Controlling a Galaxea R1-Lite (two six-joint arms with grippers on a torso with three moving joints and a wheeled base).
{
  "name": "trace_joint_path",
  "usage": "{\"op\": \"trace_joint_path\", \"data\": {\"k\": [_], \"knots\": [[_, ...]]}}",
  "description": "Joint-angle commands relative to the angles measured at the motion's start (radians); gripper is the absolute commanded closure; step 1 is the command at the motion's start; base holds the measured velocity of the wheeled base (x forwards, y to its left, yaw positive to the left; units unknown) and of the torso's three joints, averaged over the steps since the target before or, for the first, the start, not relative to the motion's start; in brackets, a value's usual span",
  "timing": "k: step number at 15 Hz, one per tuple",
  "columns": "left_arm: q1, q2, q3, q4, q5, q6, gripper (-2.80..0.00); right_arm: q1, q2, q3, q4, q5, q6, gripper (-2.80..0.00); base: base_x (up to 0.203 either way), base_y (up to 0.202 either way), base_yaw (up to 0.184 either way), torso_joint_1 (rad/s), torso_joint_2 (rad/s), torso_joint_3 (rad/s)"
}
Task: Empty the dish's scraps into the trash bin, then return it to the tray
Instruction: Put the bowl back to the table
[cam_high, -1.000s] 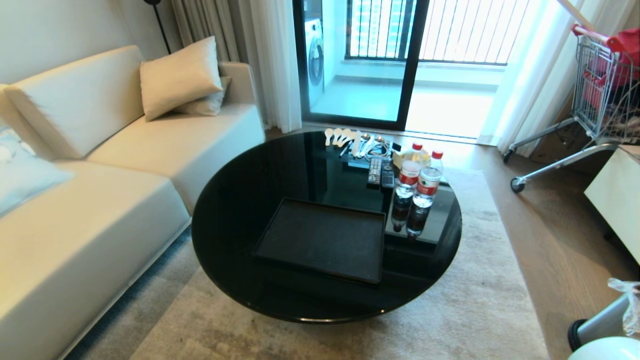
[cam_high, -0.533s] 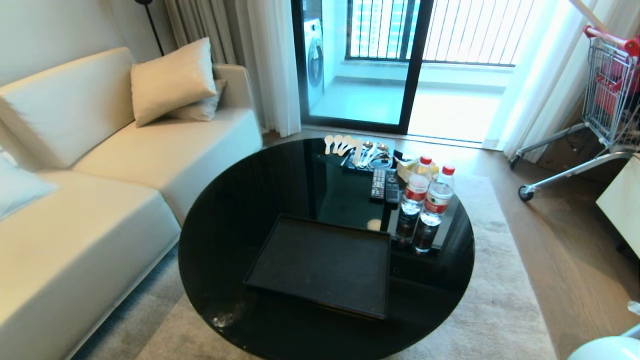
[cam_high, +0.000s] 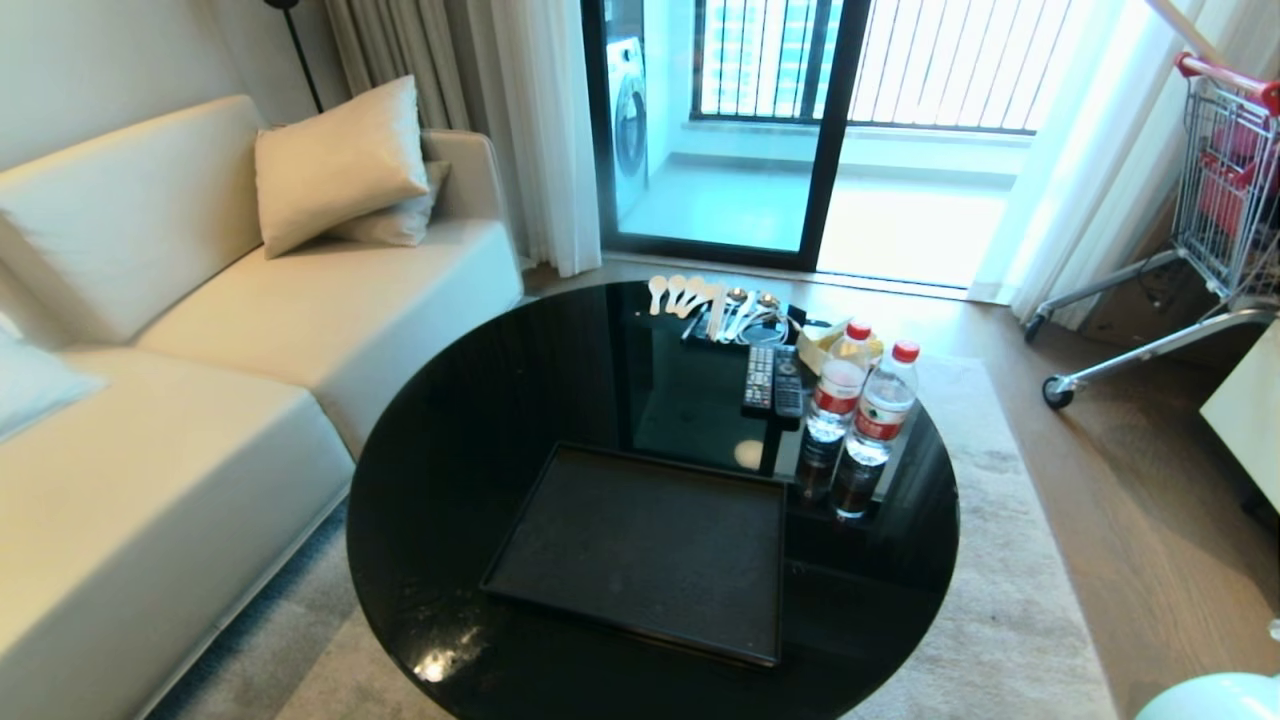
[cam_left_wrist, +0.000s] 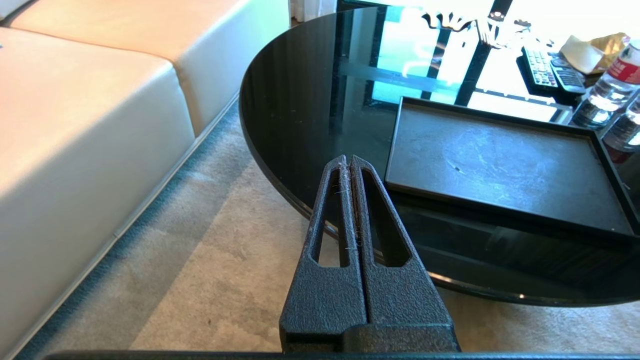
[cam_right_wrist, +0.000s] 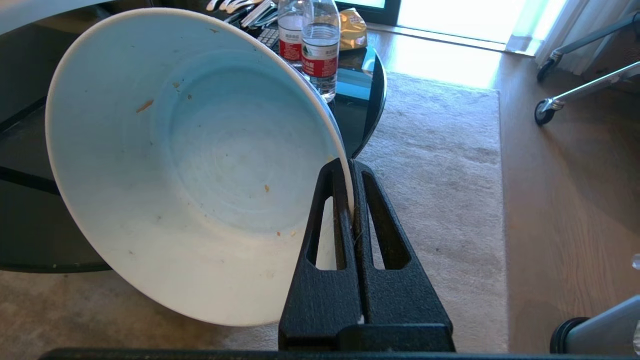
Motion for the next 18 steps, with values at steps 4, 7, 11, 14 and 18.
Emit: {"op": "trace_joint_path", "data": {"k": [4,7,11,14,18], "knots": [[0.0,0.0,0.0,0.0,0.0,-0.001,0.0,0.001,0.011,-0.047,0.035,0.052,-0.128,0.0,0.0,0.0,0.0,0.0,0.0,0.0],[0.0,0.0,0.0,0.0,0.0,-0.001,0.0,0.001,0.159,-0.181,0.09,0.191,-0.179,0.0,0.0,0.0,0.0,0.0,0.0,0.0],[0.0,0.0,0.0,0.0,0.0,-0.001,0.0,0.003,0.547,-0.375,0.12,0.222,-0.25,0.0,0.0,0.0,0.0,0.0,0.0,0.0],[0.0,0.0,0.0,0.0,0.0,-0.001,0.0,0.037,0.876,-0.547,0.155,0.228,-0.278,0.0,0.0,0.0,0.0,0.0,0.0,0.0],[0.0,0.0,0.0,0.0,0.0,-0.001,0.0,0.186,1.265,-0.705,0.11,0.217,-0.216,0.0,0.0,0.0,0.0,0.0,0.0,0.0]]}}
